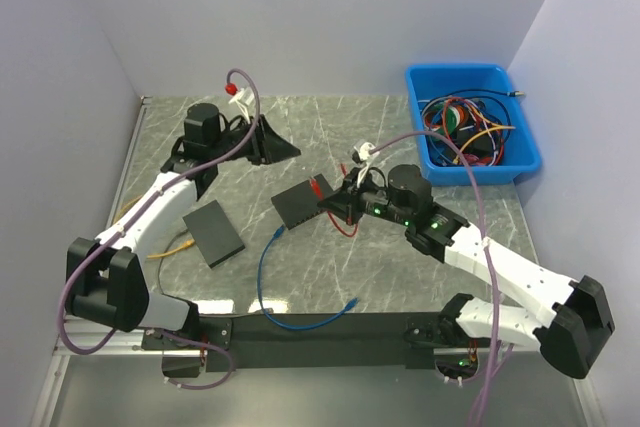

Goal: Insert the plug into the switch port

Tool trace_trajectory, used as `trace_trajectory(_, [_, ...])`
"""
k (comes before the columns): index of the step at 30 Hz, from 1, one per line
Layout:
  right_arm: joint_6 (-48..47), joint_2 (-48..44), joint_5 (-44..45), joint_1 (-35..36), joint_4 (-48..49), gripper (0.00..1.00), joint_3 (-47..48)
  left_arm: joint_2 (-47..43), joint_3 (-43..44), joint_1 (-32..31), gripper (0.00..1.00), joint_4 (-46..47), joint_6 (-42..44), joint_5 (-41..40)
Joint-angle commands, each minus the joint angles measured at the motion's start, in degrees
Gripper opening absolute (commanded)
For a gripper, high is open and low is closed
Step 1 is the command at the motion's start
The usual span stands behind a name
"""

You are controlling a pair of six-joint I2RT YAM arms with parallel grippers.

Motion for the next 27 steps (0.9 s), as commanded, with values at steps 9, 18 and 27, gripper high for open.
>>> trace_trajectory(9, [3.1,5.8,-0.7,0.1,9.0,0.0,2.5,-3.0,-1.2,-3.2,0.48,8.4,-0.6,10.2])
trace_trajectory(18, [4.2,7.3,-0.7,-0.2,9.9,0.0,5.2,-2.6,-1.0,-3.5,0.45,8.7,-0.8,10.8])
trace_trajectory(27, [6.0,9.6,-0.7,-0.8,11.8,0.0,5.8,-2.2,-0.6,-4.4,0.45,7.9,0.1,11.1])
